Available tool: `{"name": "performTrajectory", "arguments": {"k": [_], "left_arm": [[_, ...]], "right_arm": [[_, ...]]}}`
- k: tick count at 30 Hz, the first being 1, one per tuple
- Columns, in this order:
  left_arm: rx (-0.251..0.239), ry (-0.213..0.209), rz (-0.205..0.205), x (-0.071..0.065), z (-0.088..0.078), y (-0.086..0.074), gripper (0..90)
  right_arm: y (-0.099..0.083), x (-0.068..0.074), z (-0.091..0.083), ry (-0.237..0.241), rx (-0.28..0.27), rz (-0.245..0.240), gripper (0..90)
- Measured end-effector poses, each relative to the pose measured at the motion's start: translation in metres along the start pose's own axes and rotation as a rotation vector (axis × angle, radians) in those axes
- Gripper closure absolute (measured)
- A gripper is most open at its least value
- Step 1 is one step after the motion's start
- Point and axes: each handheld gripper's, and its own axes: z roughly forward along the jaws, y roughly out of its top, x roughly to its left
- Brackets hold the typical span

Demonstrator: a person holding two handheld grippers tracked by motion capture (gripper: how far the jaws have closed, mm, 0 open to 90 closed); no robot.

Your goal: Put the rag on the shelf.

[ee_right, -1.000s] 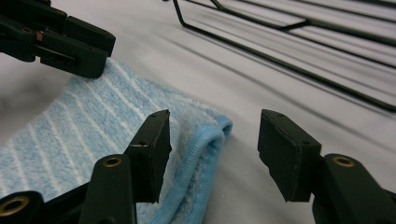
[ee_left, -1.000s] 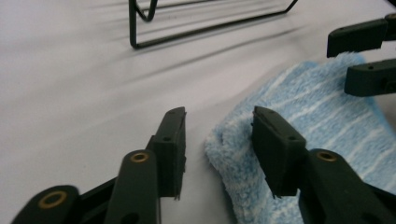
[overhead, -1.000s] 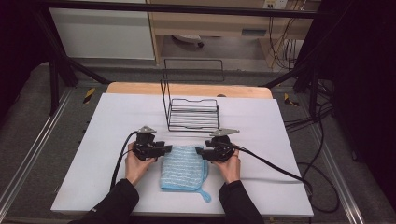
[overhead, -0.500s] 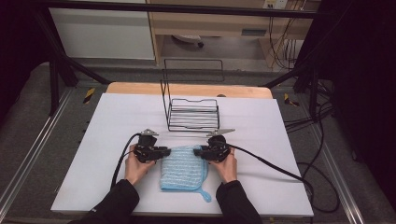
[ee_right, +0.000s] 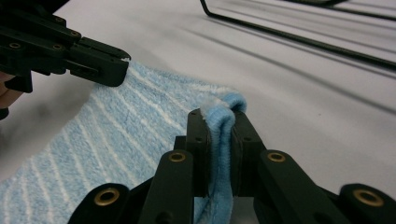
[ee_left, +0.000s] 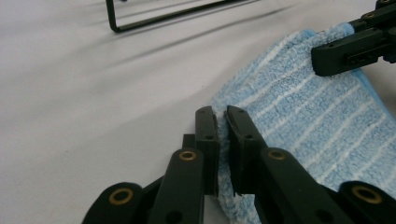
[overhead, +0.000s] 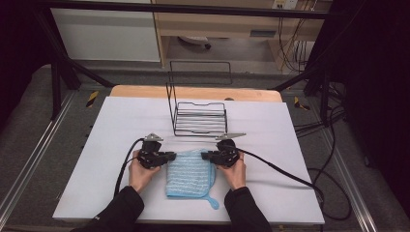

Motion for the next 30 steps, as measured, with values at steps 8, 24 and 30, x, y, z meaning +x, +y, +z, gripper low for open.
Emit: {"name": "performTrajectory", "arguments": {"k": [8,24,30], "left_arm": [[-0.078,-0.016,0.029,-0.007,-0.015,0.001,83.0],[-0.191,-0.066,0.052,-0.023,-0.039,0.006,82.6],[-0.223,-0.073,0.072,-0.03,-0.047,0.009,82.6]], "right_arm": [[0.002,0.009,-0.016,0.009,-0.055,-0.025,81.2],[0.006,0.025,-0.048,-0.001,-0.161,-0.073,81.4],[0.009,0.03,-0.061,0.005,-0.204,-0.082,81.5]]}}
